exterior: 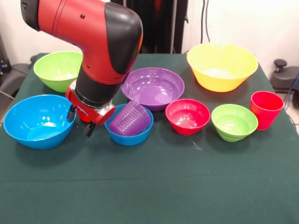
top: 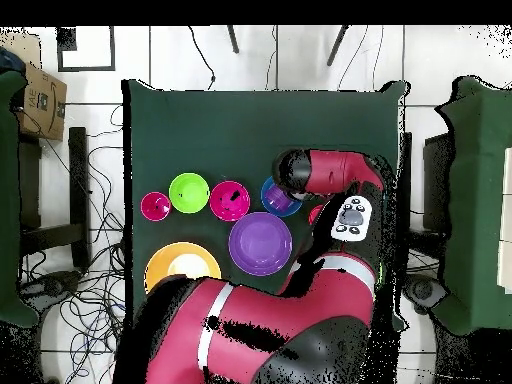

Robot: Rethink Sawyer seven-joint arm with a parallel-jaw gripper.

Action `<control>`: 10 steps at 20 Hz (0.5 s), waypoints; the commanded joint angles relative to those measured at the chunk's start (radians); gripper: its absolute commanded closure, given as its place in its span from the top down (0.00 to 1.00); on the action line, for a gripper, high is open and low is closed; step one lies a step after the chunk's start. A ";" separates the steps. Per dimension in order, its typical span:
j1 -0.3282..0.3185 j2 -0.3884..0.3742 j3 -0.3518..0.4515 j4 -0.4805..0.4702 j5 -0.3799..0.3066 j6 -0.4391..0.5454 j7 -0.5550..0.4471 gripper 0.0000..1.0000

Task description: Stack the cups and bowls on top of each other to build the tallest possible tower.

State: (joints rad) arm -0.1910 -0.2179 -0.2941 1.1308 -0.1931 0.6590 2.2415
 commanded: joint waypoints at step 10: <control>0.071 -0.122 0.133 0.179 0.052 0.194 -0.013 1.00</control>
State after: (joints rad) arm -0.1706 -0.2591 -0.2924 1.1843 -0.1888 0.6744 2.2415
